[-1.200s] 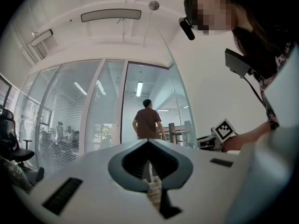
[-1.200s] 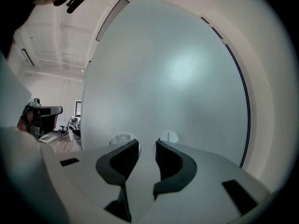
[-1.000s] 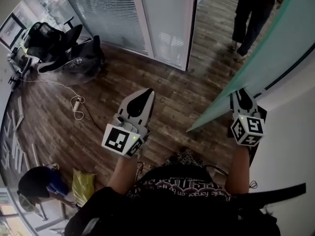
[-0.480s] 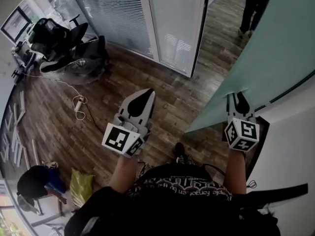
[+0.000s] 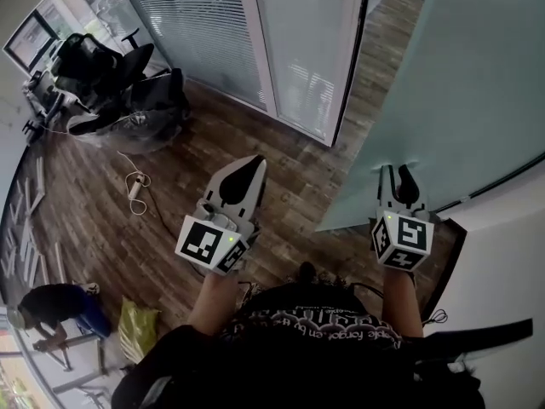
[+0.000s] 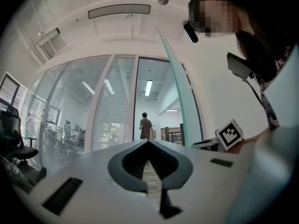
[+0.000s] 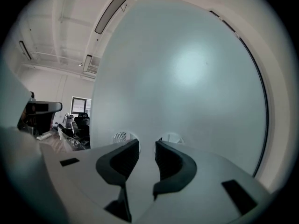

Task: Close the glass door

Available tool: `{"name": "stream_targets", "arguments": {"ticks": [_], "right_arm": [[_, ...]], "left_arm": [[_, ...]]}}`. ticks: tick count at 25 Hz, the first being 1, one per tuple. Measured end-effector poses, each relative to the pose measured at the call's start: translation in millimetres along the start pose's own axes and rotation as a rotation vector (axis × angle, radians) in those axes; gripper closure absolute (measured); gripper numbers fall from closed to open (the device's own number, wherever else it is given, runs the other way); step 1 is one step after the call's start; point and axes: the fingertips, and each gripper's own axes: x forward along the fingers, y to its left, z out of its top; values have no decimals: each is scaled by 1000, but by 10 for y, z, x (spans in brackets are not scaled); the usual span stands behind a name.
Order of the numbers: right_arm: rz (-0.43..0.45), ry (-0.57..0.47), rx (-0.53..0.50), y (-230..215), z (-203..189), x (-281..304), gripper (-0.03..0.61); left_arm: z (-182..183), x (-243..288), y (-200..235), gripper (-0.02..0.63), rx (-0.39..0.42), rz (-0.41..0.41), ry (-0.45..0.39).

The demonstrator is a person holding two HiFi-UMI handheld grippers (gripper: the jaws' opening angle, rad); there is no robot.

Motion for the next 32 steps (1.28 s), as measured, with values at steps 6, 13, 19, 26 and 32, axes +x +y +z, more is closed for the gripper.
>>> {"name": "stream_targets", "arguments": {"ticks": [6,13,19,26,32], "right_arm": [[10,-2,9,-15,56,331,468],[-11,-13,20,-31,58,801,469],[-52,-26,26,-73,83,1147,469],[-117,-52,39,-155,148,1592,471],[-170,-50,40,-238,197,1915,471]], "left_arm": [[55,224,174,611,12,34,-12],[-22,482,559,612,25,45,-6],[-175,788,977,612,14,1,7],[-168,1294,1628,612,25,-61,-5],[-189,1656,1864,612,28,-141,-8]]}}
